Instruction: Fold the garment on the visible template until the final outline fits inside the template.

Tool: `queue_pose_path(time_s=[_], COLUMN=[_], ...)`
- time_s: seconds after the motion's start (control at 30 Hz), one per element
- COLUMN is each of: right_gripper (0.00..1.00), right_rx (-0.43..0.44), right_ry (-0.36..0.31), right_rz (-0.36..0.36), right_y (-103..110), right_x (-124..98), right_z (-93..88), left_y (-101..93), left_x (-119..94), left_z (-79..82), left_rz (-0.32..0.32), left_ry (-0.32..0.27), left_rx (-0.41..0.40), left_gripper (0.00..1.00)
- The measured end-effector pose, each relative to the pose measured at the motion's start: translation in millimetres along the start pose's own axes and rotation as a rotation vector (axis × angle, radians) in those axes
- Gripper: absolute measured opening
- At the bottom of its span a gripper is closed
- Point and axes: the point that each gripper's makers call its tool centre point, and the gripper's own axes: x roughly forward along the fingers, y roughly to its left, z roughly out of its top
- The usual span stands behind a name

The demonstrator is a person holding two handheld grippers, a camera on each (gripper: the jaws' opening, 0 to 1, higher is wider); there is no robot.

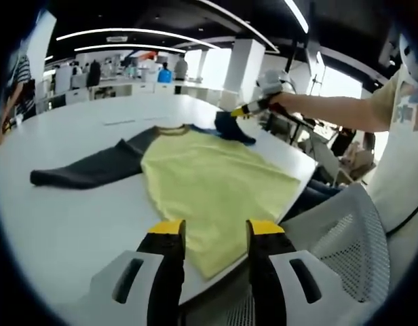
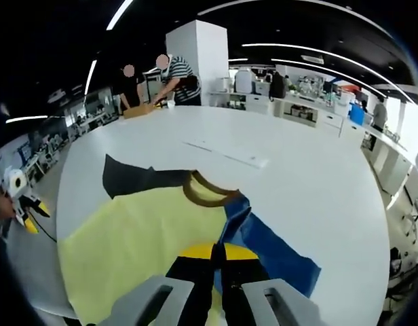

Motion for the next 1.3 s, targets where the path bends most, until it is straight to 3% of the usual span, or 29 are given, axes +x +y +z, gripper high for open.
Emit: queue_pose_path(time_s=[0.47, 1.07, 1.3], right_gripper=[0.0, 0.0, 0.0], right_rx=[-0.038, -0.076, -0.084], right_ry=[0.013, 0.004, 0.011], right_rz=[0.05, 0.123, 0.145], right_y=[22.4, 70.2, 77.0], right_x=[21.2, 52.7, 70.8], right_z=[13.3, 45.5, 52.2], left_y=[10.6, 11.3, 13.9], left_x=[-4.8, -5.5, -7.7], left_z=[-4.3, -5.2, -4.2], left_rz=[0.018, 0.016, 0.019], left_ry=[0.01, 0.006, -0.005], left_rx=[-0.014, -0.033, -0.049], left_gripper=[0.32, 0.32, 0.32])
